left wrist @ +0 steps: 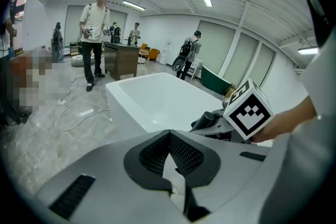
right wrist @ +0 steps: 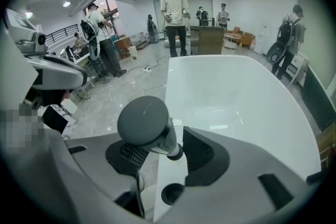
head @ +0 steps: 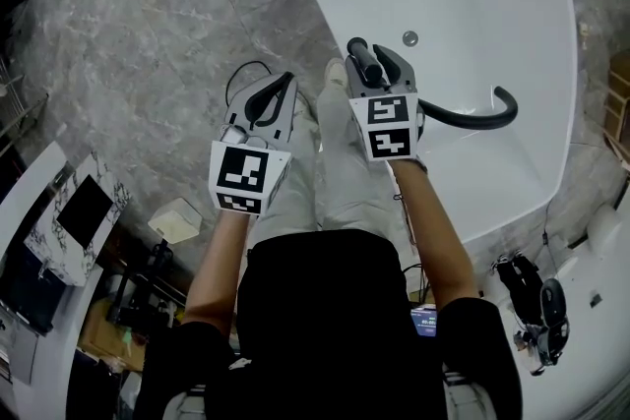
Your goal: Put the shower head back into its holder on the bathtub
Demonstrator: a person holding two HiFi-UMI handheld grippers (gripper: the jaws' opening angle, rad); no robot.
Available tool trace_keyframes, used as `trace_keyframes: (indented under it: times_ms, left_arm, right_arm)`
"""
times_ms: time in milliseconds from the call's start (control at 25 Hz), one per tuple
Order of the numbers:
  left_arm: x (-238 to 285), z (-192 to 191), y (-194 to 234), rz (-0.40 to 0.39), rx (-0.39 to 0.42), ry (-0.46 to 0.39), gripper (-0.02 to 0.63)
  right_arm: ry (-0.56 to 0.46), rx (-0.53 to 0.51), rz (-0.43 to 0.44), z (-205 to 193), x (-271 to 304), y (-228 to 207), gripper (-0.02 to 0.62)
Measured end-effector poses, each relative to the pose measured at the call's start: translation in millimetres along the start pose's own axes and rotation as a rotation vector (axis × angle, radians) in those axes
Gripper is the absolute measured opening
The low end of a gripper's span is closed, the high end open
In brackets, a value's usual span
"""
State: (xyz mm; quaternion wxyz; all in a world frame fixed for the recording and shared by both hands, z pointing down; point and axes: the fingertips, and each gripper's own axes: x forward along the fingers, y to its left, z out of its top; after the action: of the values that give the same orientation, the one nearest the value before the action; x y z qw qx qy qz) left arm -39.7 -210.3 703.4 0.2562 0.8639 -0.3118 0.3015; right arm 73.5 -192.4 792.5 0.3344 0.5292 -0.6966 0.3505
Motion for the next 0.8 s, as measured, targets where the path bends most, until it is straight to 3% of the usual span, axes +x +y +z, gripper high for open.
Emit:
trace_keyframes:
  times_ms: [400,800]
  left_arm:
    - [-14.0,32.5,-12.8,-0.003,0.058,-0.037,0.014]
    - [-45.0,72.7,-23.6,0.007,0.107,-0.096,0.014]
  right_arm:
    - [-0.031,0.038,0.017,14.5,-32.6,0.5,0.179]
    - [-0.115,0.080,-0.006,53.5,-86.4,1.0,0.174]
